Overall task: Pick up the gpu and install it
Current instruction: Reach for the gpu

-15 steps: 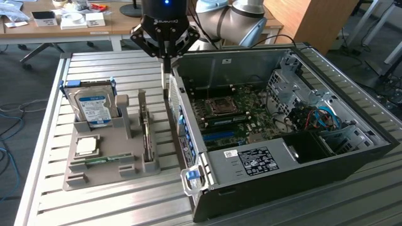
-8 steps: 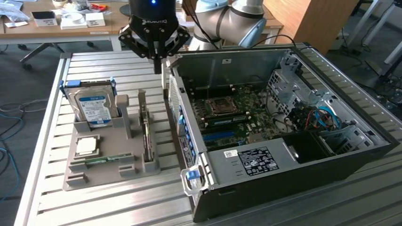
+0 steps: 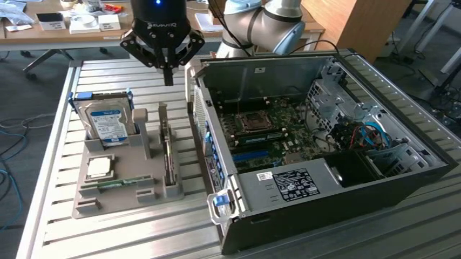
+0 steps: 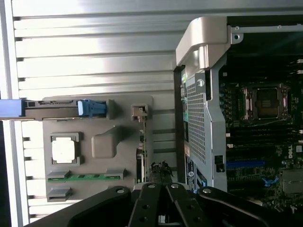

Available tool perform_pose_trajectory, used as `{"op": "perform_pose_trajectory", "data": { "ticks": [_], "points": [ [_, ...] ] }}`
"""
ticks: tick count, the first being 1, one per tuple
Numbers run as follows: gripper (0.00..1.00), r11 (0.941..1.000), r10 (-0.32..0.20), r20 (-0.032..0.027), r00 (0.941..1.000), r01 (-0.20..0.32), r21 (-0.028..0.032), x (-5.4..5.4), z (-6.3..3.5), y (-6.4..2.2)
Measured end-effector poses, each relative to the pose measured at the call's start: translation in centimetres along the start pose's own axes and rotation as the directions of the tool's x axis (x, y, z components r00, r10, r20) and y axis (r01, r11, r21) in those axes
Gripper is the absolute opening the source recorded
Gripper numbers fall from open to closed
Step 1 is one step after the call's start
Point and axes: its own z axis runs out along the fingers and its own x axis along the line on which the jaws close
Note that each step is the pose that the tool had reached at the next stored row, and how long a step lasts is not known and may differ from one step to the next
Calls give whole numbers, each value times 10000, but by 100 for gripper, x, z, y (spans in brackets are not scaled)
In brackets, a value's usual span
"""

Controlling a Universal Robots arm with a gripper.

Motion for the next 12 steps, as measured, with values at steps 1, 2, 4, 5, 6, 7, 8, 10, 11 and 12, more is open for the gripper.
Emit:
{"op": "perform_pose_trajectory", "data": {
  "ticks": [1,2,4,5,6,7,8,10,11,12],
  "points": [
    [11,10000,1,0,10000,-1,0,12,0,-1],
    [11,10000,1,1,10000,-1,-1,18,0,-2],
    [11,10000,0,1,10000,0,-1,19,0,-2],
    [11,10000,0,1,10000,0,-1,19,0,-2],
    [11,10000,0,0,10000,0,-1,19,0,-2],
    [11,10000,1,0,10000,-1,0,20,-1,-2],
    [11,10000,1,0,10000,-1,0,20,0,-2],
    [11,10000,1,0,10000,-1,0,20,0,-2],
    [11,10000,1,0,10000,-1,0,20,0,-2],
    [11,10000,2,0,10000,-2,0,20,0,-2]
  ]
}}
